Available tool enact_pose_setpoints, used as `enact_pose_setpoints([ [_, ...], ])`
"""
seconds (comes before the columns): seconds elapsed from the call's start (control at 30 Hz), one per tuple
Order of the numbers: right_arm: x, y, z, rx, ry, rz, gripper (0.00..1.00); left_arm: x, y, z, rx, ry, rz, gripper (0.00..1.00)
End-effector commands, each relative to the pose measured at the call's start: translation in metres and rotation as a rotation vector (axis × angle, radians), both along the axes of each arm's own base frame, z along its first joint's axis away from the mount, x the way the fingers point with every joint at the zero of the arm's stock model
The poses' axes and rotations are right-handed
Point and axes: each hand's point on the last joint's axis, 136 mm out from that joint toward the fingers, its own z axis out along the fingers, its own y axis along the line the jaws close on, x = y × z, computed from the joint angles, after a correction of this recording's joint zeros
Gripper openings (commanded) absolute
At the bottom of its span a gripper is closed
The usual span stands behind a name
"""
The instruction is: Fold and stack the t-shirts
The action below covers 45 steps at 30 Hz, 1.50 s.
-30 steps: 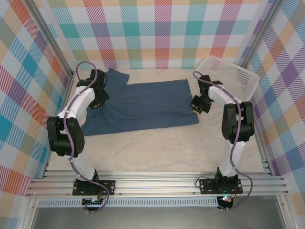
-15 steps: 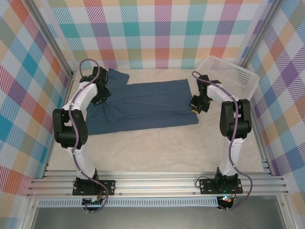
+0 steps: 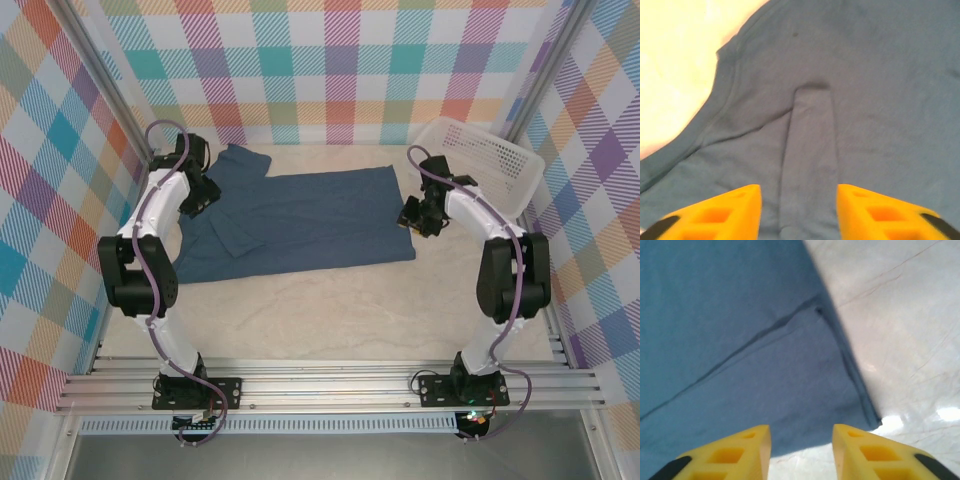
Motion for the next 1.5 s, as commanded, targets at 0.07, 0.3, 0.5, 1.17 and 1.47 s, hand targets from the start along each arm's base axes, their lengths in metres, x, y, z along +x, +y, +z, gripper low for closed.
enact_pose_setpoints([
  [0.07,-0.024,0.030,-0.024,0.121,0.035,0.100,0.24,-0.073,0.008,-0.036,-0.121,0.164,0.152,0.19],
  [0.3,-0.017,0.039,-0.057,0.087,0.125,0.141,0.22,-0.083,0.016,-0.094,-0.242,0.235,0.268,0.10],
  [0.5,-0.014,0.025,-0.080,-0.008,0.194,0.119,0.22,-0.065,0.012,-0.124,-0.255,0.241,0.276,0.10],
  [1.17,-0.090,0.011,-0.046,0.016,0.146,0.093,0.38,-0.117,-0.056,-0.084,-0.222,0.171,0.056,0.33],
  [1.47,-0.061,0.092,0.045,0.430,-0.182,0.311,0.46,-0.136,-0.108,-0.103,-0.402,0.234,0.096,0.43],
])
